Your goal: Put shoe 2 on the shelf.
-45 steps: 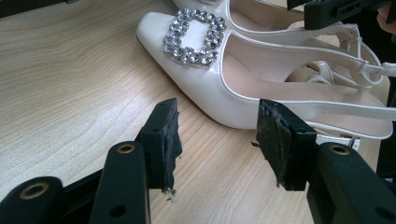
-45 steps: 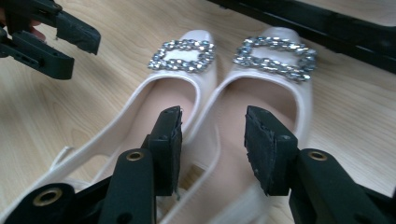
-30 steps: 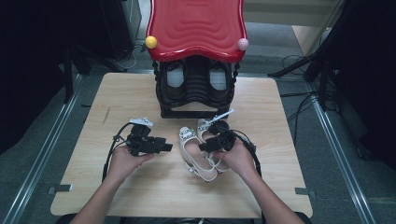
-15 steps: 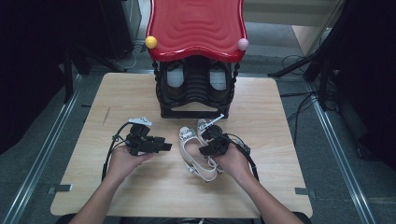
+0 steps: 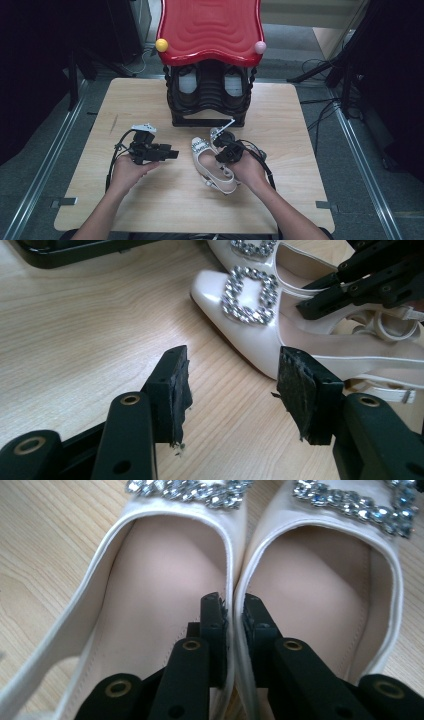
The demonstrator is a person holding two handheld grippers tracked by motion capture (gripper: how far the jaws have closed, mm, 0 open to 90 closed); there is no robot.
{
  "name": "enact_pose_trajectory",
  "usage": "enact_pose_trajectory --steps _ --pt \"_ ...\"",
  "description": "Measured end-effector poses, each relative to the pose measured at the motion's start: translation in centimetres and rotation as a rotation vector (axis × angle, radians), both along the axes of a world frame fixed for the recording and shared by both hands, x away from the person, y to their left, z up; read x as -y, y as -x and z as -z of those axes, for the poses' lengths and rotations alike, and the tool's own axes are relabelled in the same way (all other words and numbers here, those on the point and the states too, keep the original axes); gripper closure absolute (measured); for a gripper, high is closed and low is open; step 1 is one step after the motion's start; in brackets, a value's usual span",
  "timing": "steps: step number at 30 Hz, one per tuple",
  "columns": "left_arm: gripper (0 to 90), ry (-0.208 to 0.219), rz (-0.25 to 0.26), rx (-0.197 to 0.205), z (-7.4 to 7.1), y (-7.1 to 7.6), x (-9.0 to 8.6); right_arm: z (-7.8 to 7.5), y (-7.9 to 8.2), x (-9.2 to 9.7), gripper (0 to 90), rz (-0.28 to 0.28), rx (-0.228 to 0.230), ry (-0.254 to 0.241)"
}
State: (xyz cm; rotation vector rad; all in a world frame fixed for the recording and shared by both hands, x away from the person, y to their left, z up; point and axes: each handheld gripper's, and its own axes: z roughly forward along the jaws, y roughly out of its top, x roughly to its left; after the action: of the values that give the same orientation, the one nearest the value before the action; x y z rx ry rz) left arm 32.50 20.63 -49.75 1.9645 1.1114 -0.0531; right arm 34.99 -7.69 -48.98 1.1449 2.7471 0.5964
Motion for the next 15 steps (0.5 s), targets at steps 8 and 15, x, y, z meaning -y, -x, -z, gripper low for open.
enact_pose_trajectory --steps 8,15 --pt "47.0 0.005 -0.04 -0.002 0.1 -0.3 -1.1 -1.4 -0.4 1.1 85.8 -0.057 -0.061 -0.042" --pt "47.0 0.006 -0.086 0.001 0.1 0.0 -2.9 -4.2 -0.6 0.8 85.8 -0.175 -0.104 -0.072"
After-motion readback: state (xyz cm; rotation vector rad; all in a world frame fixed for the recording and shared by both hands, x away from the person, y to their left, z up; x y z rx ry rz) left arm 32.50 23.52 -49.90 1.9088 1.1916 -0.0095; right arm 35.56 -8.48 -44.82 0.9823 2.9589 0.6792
